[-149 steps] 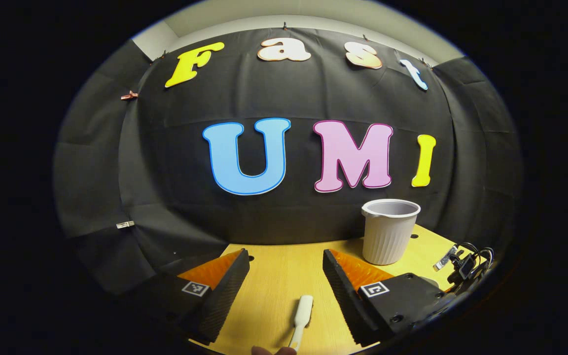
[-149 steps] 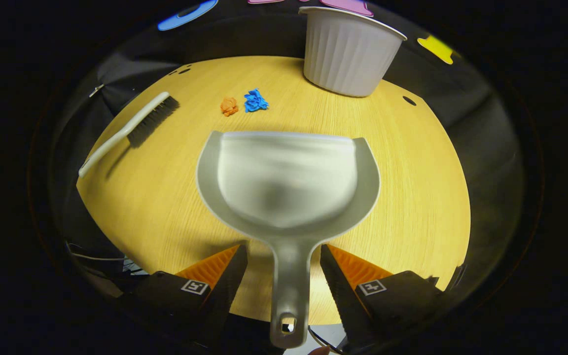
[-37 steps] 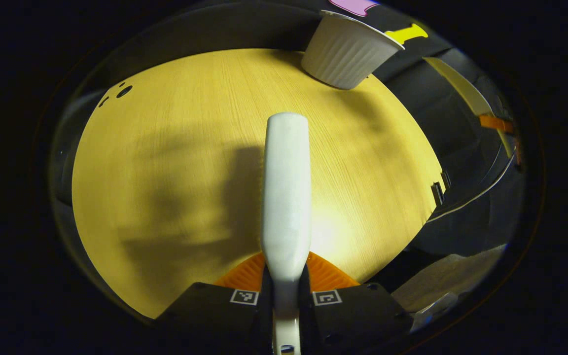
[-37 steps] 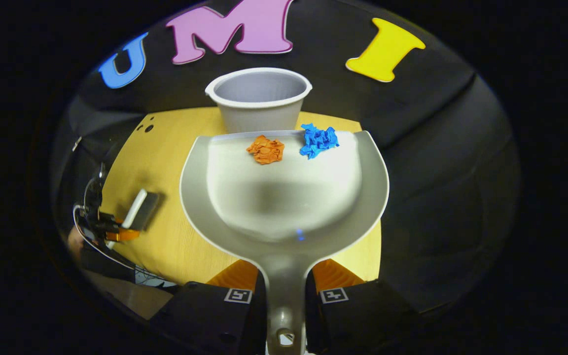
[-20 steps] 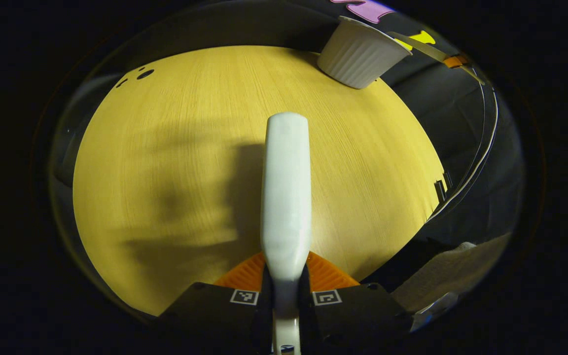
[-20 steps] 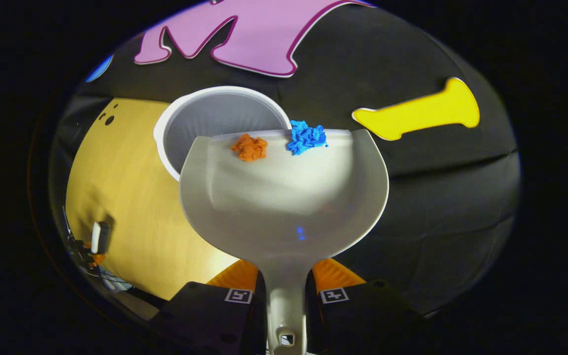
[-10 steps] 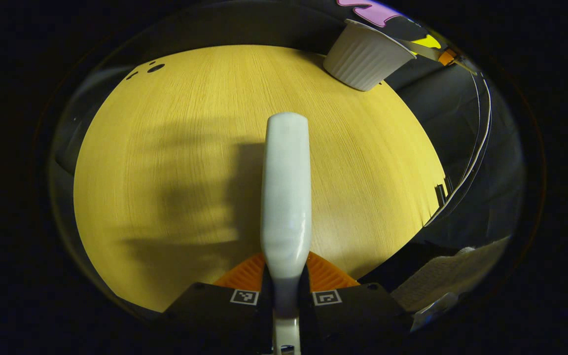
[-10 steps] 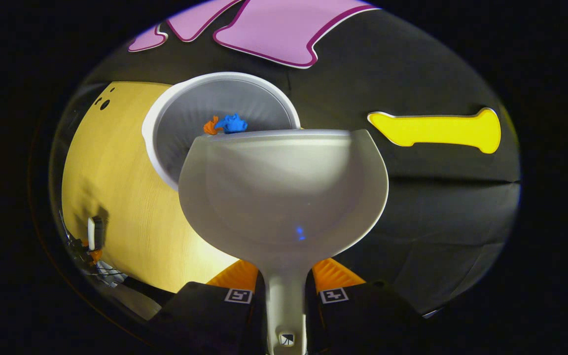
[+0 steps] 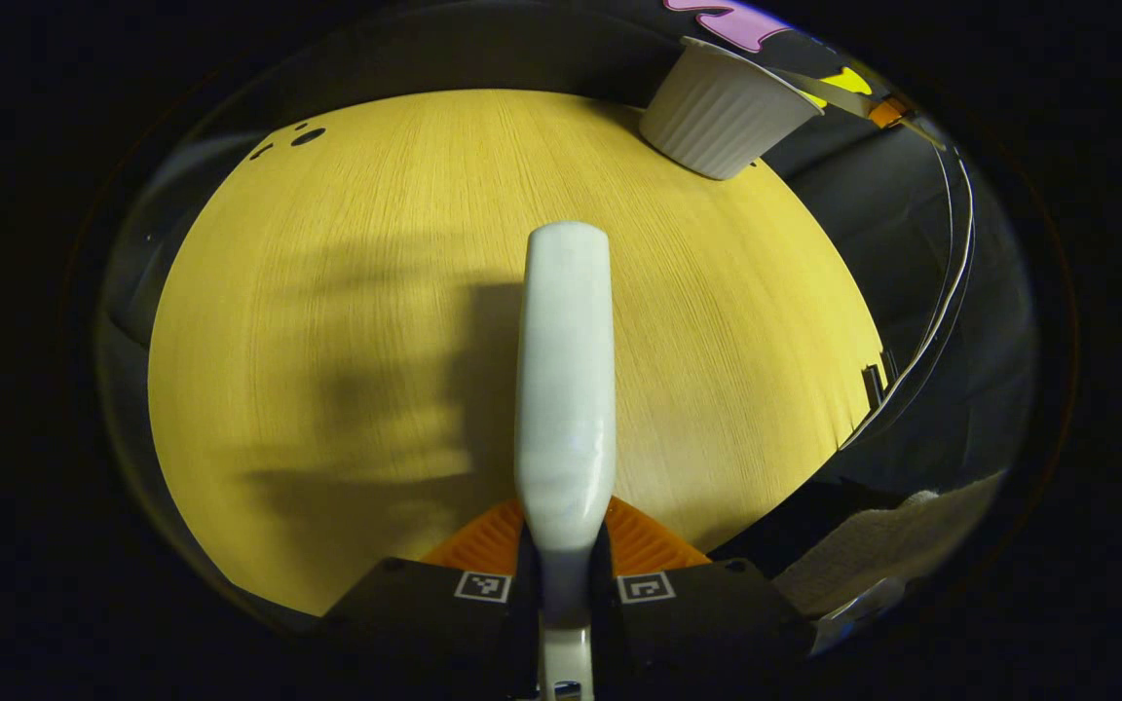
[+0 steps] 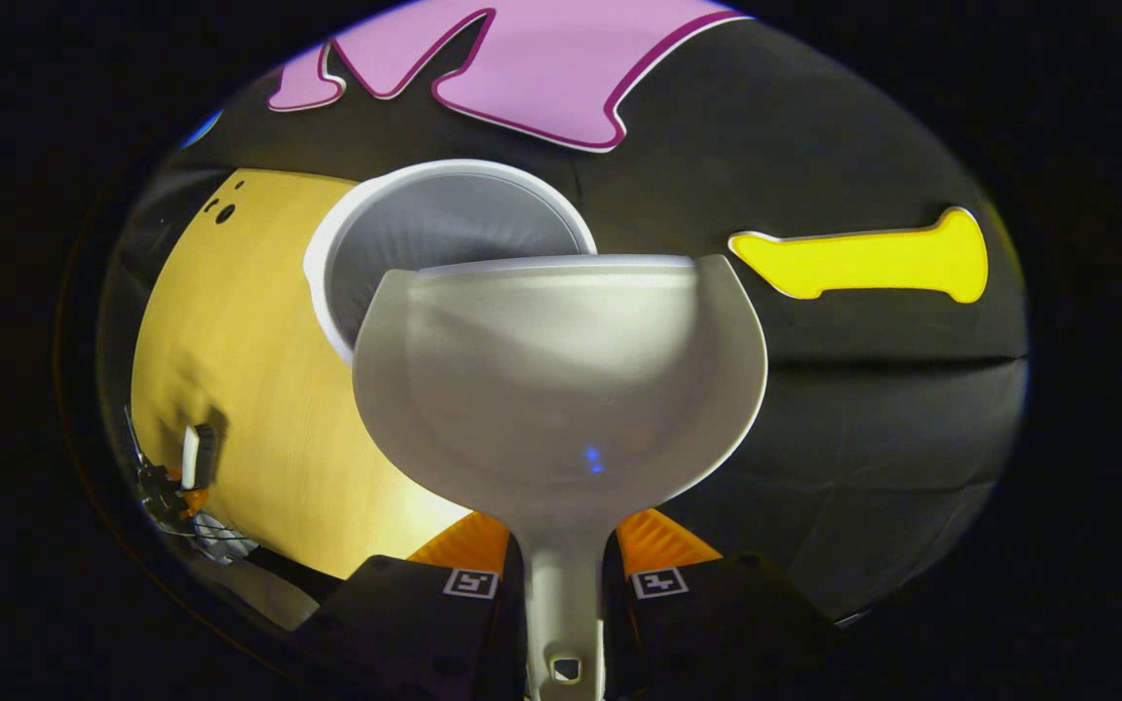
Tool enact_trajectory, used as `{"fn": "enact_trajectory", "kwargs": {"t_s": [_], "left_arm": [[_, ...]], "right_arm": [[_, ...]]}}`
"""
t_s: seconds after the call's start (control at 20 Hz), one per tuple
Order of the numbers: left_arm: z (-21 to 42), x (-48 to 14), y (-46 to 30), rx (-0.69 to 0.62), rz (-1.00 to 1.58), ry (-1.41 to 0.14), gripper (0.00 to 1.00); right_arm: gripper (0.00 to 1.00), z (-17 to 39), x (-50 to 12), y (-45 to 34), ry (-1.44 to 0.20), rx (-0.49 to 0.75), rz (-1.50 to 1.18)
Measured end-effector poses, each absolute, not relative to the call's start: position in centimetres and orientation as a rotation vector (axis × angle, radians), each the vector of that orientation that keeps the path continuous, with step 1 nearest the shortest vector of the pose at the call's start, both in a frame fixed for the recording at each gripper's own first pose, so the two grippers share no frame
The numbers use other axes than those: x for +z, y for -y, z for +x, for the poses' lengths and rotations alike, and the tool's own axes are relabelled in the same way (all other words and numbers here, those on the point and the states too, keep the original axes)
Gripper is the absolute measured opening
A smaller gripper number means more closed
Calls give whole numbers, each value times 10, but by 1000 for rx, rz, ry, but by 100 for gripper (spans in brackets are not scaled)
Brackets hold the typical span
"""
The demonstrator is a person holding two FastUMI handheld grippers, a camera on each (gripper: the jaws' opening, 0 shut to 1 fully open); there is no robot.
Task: Pick up the small broom and dustpan from the desktop, sweep the trash into the dustpan with the broom, and then empty the trash into the garbage bin.
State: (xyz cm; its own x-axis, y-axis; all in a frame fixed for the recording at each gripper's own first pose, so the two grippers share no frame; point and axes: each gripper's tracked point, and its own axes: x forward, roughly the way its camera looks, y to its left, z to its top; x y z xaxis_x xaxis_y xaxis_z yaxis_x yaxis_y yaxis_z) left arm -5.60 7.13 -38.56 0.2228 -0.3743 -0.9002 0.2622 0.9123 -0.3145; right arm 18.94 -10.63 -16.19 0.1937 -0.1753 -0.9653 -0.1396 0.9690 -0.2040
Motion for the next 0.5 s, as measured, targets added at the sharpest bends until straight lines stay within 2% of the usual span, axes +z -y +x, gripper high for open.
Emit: {"fn": "enact_trajectory", "kwargs": {"t_s": [0.1,0.15,0.2,0.5], "left_arm": [[-54,-384,-73,-428,-102,-1268,25],[-52,-382,-75,-422,-101,-1267,25],[-51,-382,-78,-414,-95,-1265,25],[-43,-381,-87,-371,-57,-1261,25]], "right_arm": [[38,185,-149,105,-1331,5,-223],[32,181,-141,104,-1303,17,-202],[35,176,-136,103,-1276,31,-187],[35,127,-103,78,-1141,128,-131]]}}
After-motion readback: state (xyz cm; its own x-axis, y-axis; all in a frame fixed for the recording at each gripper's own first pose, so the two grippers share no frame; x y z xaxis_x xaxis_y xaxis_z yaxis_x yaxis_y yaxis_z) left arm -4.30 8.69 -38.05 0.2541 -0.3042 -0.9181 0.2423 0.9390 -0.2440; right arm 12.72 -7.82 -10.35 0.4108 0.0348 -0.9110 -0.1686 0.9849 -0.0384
